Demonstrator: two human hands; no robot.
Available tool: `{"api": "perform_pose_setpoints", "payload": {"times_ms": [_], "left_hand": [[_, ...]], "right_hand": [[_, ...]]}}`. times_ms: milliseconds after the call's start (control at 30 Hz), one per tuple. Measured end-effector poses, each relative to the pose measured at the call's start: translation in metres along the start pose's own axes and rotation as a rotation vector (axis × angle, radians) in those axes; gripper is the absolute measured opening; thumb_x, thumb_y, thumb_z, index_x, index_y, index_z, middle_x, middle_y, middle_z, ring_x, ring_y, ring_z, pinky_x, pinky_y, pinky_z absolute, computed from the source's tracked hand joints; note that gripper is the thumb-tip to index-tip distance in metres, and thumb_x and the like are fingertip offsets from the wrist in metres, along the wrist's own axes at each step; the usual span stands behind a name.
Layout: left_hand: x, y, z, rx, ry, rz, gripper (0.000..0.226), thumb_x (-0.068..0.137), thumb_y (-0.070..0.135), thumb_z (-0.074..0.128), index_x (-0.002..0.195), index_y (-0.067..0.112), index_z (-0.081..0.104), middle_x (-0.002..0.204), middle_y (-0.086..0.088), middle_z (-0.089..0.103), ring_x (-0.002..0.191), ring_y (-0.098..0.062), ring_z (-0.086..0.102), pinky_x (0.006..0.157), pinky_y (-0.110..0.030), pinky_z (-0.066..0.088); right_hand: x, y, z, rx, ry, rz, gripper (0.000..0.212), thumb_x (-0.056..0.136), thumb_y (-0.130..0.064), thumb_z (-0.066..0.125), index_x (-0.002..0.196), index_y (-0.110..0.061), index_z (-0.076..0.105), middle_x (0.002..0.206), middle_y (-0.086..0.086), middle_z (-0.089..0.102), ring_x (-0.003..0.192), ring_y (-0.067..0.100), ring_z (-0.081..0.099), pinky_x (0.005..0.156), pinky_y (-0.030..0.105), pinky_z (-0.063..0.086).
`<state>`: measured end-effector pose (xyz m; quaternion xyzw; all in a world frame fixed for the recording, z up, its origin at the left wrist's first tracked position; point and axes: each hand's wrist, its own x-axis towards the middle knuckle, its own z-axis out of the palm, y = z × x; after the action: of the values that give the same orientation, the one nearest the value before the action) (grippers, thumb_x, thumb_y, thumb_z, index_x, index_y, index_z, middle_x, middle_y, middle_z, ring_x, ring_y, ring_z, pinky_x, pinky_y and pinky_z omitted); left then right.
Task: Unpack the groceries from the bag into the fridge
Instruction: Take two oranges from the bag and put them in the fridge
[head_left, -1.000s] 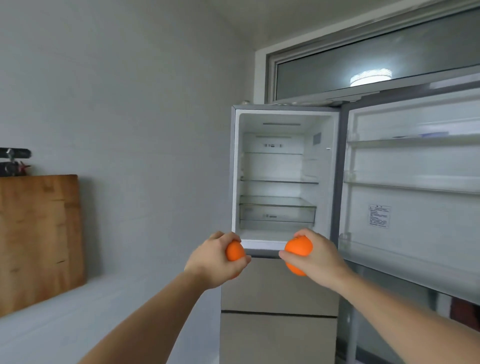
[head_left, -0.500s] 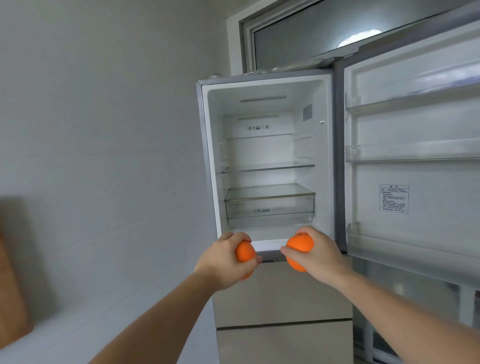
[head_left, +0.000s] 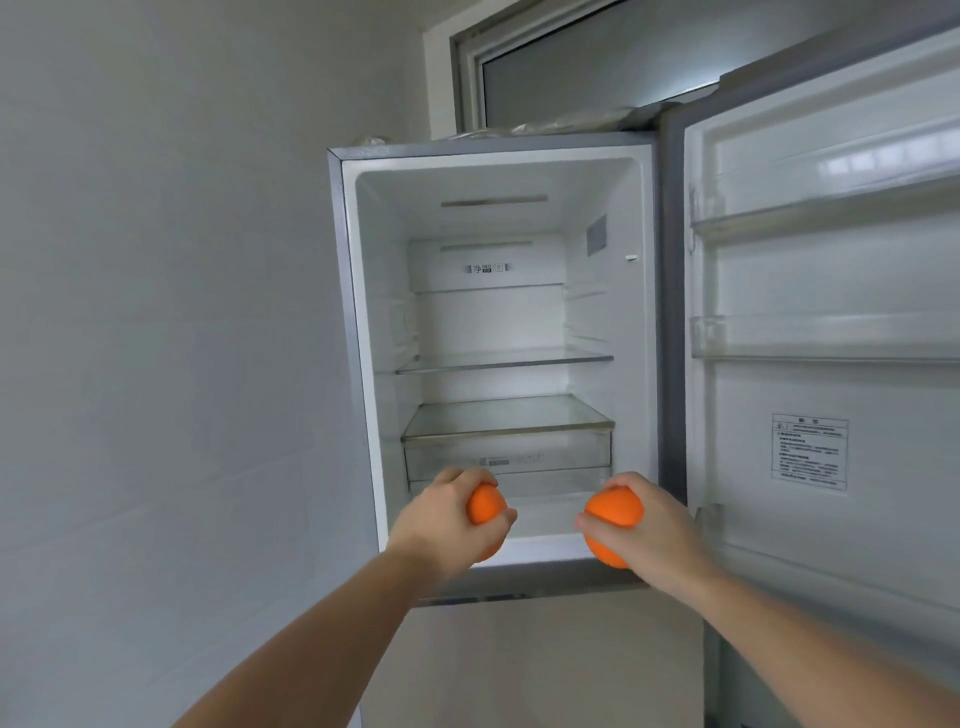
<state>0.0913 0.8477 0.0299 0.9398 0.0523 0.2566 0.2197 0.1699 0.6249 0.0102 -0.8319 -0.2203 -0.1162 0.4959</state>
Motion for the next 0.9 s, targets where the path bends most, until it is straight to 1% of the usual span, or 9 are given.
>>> {"api": "perform_pose_setpoints", "payload": {"times_ms": [200, 267, 367, 433, 533, 633, 700, 767, 900], "left_hand": [[0.065, -0.037, 0.021, -0.111, 0.021, 0.035, 0.044, 0.083, 0.057, 0.061, 0.121, 0.040, 0.049, 0.122, 0.015, 0.046, 0.101, -0.015, 0.052, 0.088, -0.033, 0.052], [0.090, -0.053, 0.027, -0.152, 0.028, 0.065, 0.044, 0.082, 0.054, 0.063, 0.121, 0.039, 0.050, 0.120, 0.016, 0.046, 0.101, -0.014, 0.053, 0.087, -0.033, 0.052], [0.138, -0.077, 0.027, -0.267, 0.048, 0.090, 0.045, 0.081, 0.043, 0.065, 0.122, 0.036, 0.050, 0.121, 0.014, 0.044, 0.097, -0.013, 0.054, 0.076, -0.020, 0.049], [0.170, -0.091, 0.026, -0.318, 0.027, 0.094, 0.050, 0.078, 0.039, 0.065, 0.125, 0.033, 0.048, 0.121, 0.012, 0.041, 0.099, -0.013, 0.053, 0.074, -0.016, 0.045], [0.205, -0.114, 0.032, -0.334, 0.006, 0.102, 0.058, 0.072, 0.042, 0.061, 0.128, 0.033, 0.045, 0.121, 0.011, 0.037, 0.108, -0.018, 0.050, 0.085, -0.027, 0.047], [0.230, -0.132, 0.043, -0.277, 0.018, 0.072, 0.062, 0.079, 0.040, 0.061, 0.136, 0.030, 0.039, 0.132, 0.005, 0.035, 0.118, -0.022, 0.044, 0.096, -0.034, 0.045], [0.248, -0.139, 0.046, -0.231, 0.059, 0.051, 0.066, 0.083, 0.037, 0.061, 0.142, 0.027, 0.033, 0.141, 0.001, 0.030, 0.126, -0.024, 0.038, 0.101, -0.035, 0.040], [0.266, -0.145, 0.049, -0.190, 0.070, 0.045, 0.068, 0.085, 0.034, 0.060, 0.145, 0.026, 0.029, 0.145, -0.002, 0.026, 0.130, -0.027, 0.032, 0.102, -0.035, 0.036], [0.294, -0.159, 0.062, -0.093, 0.056, 0.024, 0.067, 0.089, 0.029, 0.058, 0.147, 0.023, 0.026, 0.147, -0.005, 0.020, 0.134, -0.031, 0.026, 0.106, -0.036, 0.033]], "right_hand": [[0.060, 0.002, 0.035, 0.005, -0.007, -0.020, 0.053, 0.072, -0.047, 0.080, 0.114, -0.031, 0.052, 0.108, -0.010, 0.055, 0.094, 0.012, 0.055, 0.078, 0.027, 0.046], [0.085, -0.004, 0.052, -0.002, 0.002, -0.039, 0.050, 0.071, -0.047, 0.080, 0.111, -0.032, 0.053, 0.105, -0.012, 0.056, 0.091, 0.007, 0.055, 0.073, 0.023, 0.044], [0.130, -0.016, 0.078, 0.002, 0.049, -0.063, 0.044, 0.072, -0.045, 0.080, 0.106, -0.032, 0.054, 0.099, -0.015, 0.056, 0.086, 0.002, 0.054, 0.068, 0.019, 0.042], [0.161, -0.022, 0.091, 0.018, 0.086, -0.059, 0.038, 0.075, -0.043, 0.077, 0.105, -0.031, 0.056, 0.100, -0.013, 0.057, 0.088, 0.007, 0.056, 0.070, 0.022, 0.042], [0.201, -0.021, 0.112, 0.041, 0.111, -0.044, 0.033, 0.080, -0.040, 0.074, 0.107, -0.029, 0.058, 0.106, -0.007, 0.059, 0.096, 0.015, 0.057, 0.078, 0.027, 0.043], [0.232, -0.021, 0.132, 0.061, 0.098, -0.028, 0.036, 0.080, -0.040, 0.068, 0.110, -0.030, 0.053, 0.111, -0.002, 0.056, 0.097, 0.017, 0.054, 0.065, 0.021, 0.042], [0.253, -0.022, 0.143, 0.067, 0.106, -0.037, 0.050, 0.069, -0.043, 0.056, 0.116, -0.028, 0.052, 0.112, -0.002, 0.054, 0.096, 0.016, 0.053, 0.062, 0.015, 0.039], [0.274, -0.019, 0.155, 0.044, 0.095, -0.056, 0.059, 0.065, -0.041, 0.053, 0.122, -0.025, 0.052, 0.114, 0.000, 0.054, 0.097, 0.016, 0.053, 0.065, 0.018, 0.040], [0.310, -0.003, 0.171, -0.082, 0.063, -0.083, 0.049, 0.080, -0.029, 0.066, 0.125, -0.022, 0.051, 0.124, 0.005, 0.047, 0.098, 0.014, 0.047, 0.082, 0.024, 0.036]]}}
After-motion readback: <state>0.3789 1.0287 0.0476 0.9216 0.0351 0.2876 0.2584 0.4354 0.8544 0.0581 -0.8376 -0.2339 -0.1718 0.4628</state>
